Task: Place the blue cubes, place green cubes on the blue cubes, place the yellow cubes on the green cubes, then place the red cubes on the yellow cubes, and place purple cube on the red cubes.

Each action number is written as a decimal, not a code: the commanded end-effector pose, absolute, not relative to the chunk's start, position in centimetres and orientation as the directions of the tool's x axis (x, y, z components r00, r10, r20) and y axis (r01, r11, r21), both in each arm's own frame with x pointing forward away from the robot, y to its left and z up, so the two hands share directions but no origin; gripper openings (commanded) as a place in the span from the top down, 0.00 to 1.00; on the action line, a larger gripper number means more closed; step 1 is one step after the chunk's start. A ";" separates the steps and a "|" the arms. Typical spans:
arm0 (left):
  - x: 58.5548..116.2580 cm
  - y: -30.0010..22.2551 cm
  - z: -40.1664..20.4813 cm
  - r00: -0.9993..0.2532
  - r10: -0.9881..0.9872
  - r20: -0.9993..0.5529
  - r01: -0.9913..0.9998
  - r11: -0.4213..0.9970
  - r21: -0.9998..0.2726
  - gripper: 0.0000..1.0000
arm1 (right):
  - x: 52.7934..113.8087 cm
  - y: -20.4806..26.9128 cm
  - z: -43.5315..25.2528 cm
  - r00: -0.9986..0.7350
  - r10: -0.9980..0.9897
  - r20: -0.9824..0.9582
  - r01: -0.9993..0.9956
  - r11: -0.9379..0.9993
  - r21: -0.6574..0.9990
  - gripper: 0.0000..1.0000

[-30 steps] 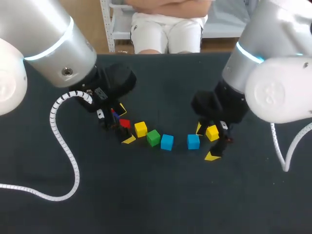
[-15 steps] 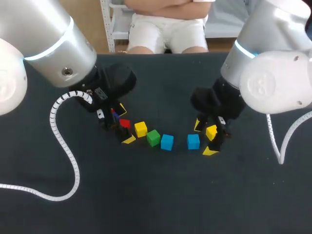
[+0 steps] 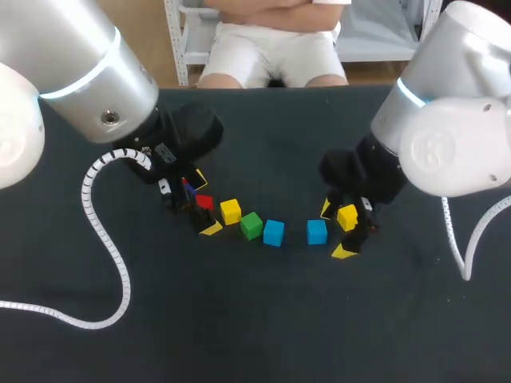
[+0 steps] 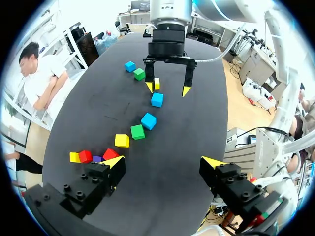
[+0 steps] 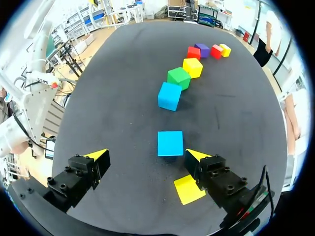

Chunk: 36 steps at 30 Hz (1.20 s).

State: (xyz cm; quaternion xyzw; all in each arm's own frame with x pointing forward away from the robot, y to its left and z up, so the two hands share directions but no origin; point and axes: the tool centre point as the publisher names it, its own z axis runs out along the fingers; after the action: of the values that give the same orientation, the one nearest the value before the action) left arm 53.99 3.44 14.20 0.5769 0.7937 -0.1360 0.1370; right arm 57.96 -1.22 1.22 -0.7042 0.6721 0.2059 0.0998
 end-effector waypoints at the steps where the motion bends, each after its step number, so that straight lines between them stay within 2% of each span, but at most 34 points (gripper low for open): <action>1: 54.1 3.4 14.2 -0.296 0.880 -0.372 0.953 0.296 -0.059 0.00 | 58.3 -0.6 1.0 0.014 -0.907 -0.422 -0.986 -0.082 0.143 0.00; 36: 54.1 3.4 14.2 -0.296 0.880 -0.372 0.953 0.296 -0.059 0.00 | 61.4 0.1 -0.6 0.031 -0.901 -0.433 -0.984 -0.104 0.146 0.00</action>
State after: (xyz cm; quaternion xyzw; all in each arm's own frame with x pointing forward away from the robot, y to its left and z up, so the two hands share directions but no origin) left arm 53.99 3.44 14.20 0.5769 0.7937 -0.1360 0.1370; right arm 61.30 0.10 -0.38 -0.7115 0.6632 0.2119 0.0956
